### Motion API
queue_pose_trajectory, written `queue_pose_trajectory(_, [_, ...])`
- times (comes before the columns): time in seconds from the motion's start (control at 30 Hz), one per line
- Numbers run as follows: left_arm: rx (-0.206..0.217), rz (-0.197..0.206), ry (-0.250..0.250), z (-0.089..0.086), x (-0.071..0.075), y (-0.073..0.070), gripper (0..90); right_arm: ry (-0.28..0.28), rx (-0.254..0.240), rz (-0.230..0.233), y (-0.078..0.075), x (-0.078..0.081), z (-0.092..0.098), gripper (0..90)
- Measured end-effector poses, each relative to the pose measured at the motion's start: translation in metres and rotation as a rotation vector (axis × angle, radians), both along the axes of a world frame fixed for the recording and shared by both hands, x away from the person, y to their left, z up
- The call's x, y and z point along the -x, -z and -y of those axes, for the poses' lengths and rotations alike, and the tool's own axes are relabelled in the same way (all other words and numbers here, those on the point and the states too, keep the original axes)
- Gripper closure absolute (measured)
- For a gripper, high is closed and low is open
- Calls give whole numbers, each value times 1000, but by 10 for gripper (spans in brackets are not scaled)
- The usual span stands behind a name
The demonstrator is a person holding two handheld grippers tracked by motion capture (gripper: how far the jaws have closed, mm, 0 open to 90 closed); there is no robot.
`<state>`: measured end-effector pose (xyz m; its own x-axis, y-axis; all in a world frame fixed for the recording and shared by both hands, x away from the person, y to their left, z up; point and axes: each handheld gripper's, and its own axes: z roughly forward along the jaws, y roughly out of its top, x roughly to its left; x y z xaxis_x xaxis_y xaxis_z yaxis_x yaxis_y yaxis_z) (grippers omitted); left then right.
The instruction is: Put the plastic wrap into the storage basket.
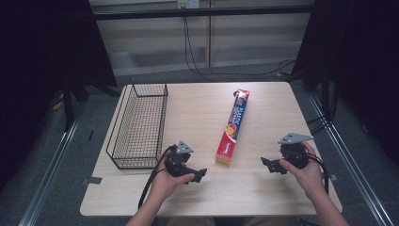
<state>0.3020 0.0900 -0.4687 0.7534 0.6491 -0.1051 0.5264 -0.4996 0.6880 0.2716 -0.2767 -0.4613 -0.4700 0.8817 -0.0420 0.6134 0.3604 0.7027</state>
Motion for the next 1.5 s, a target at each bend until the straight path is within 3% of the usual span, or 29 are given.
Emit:
queue_pose_trajectory(0.07, [0,-21,6,3,-4,-5,35,5,6,-6,2,3,1,20])
queue_pose_trajectory(0.17, [-32,-25,12,7,-11,-12,24,-8,-3,-22,5,7,4,19])
queue_pose_trajectory(0.33, [-3,-82,5,12,-22,-21,5,0,12,-48,7,9,11,21])
queue_pose_trajectory(0.37, [-21,-75,2,13,-25,-23,4,7,4,-42,6,8,12,22])
queue_pose_trajectory(0.53, [-12,-108,-24,21,-34,-27,10,10,-6,-32,5,7,12,22])
queue_pose_trajectory(0.67, [0,-109,-36,27,-40,-35,29,-5,23,-28,6,5,11,27])
queue_pose_trajectory(0.77, [3,-105,-35,33,-46,-40,58,-2,-21,-44,6,6,14,26])
queue_pose_trajectory(0.9, [23,-98,-62,40,-54,-44,78,17,-29,-53,5,7,15,29])
queue_pose_trajectory(1.0, [31,-96,-54,47,-60,-47,111,18,-32,-44,4,7,15,28])
queue_pose_trajectory(1.1, [8,-96,-56,55,-65,-50,111,19,-34,-42,3,7,17,29])
queue_pose_trajectory(1.23, [14,-95,-47,64,-73,-55,109,30,-36,-37,1,7,17,29])
queue_pose_trajectory(1.5, [48,-99,-72,83,-85,-53,117,37,-45,-25,-1,7,18,29])
